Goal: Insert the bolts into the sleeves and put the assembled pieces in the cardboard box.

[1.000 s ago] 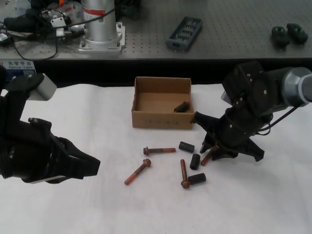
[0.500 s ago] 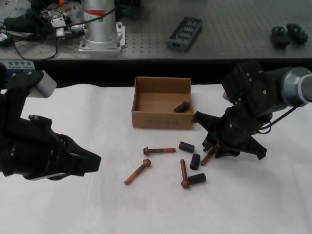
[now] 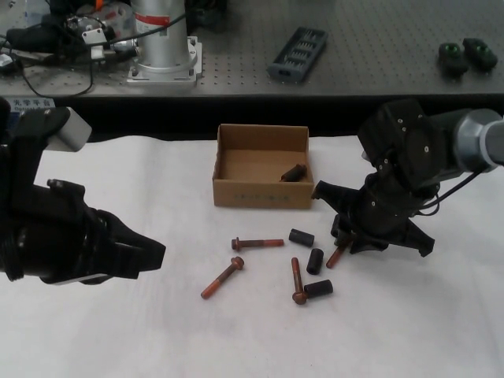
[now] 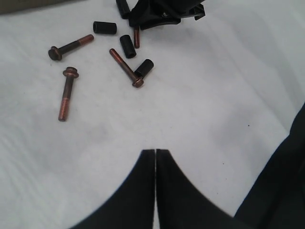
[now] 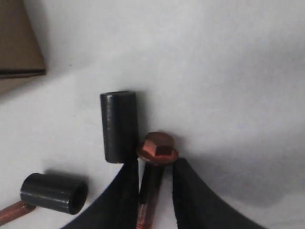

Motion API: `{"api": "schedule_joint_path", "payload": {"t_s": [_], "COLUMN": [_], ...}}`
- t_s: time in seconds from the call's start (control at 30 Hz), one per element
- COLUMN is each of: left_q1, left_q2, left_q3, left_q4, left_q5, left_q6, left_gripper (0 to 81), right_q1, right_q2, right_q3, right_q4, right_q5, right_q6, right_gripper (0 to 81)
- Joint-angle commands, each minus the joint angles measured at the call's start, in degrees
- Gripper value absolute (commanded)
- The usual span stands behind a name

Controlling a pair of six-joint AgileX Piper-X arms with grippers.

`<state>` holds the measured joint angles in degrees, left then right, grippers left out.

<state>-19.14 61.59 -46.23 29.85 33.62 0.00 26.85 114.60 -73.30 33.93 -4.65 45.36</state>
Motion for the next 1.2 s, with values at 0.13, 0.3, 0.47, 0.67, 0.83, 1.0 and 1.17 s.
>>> {"api": "schedule_joint_path", "payload": {"t_s": [0.13,0.3,0.47,0.67,0.83,1.0,1.17], "left_q1": [-0.1,-0.1,-0.1,-0.1,-0.1,-0.1,-0.7], "left_q2": [-0.5,-0.5,-0.5,-0.5,-0.5,-0.2,3.2], "left_q3": [0.0,0.0,0.0,0.0,0.0,0.3,0.3], "left_q4": [-0.3,-0.3,-0.3,-0.3,-0.6,-4.7,-11.0], "left_q5": [0.0,0.0,-0.5,-0.5,-0.5,-0.3,0.5], "left_q6": [0.0,0.0,0.7,3.2,4.2,11.9,16.0], "left_gripper": [0.7,0.7,0.7,0.7,0.7,1.4,22.5], "right_q1": [0.0,0.0,0.0,-0.3,-1.6,-2.3,-2.3], "right_q2": [1.6,1.3,-0.1,-5.8,-11.7,-17.4,-22.8], "right_q3": [0.2,0.2,0.2,0.2,0.2,0.5,0.5], "right_q4": [2.8,2.8,3.0,5.7,12.3,20.8,26.6], "right_q5": [-0.2,-1.2,-2.7,-2.8,-3.1,-3.6,-3.6], "right_q6": [0.0,0.0,-3.5,-13.5,-22.6,-31.9,-37.6], "right_gripper": [17.9,1.0,2.8,2.8,2.8,2.8,2.8]}}
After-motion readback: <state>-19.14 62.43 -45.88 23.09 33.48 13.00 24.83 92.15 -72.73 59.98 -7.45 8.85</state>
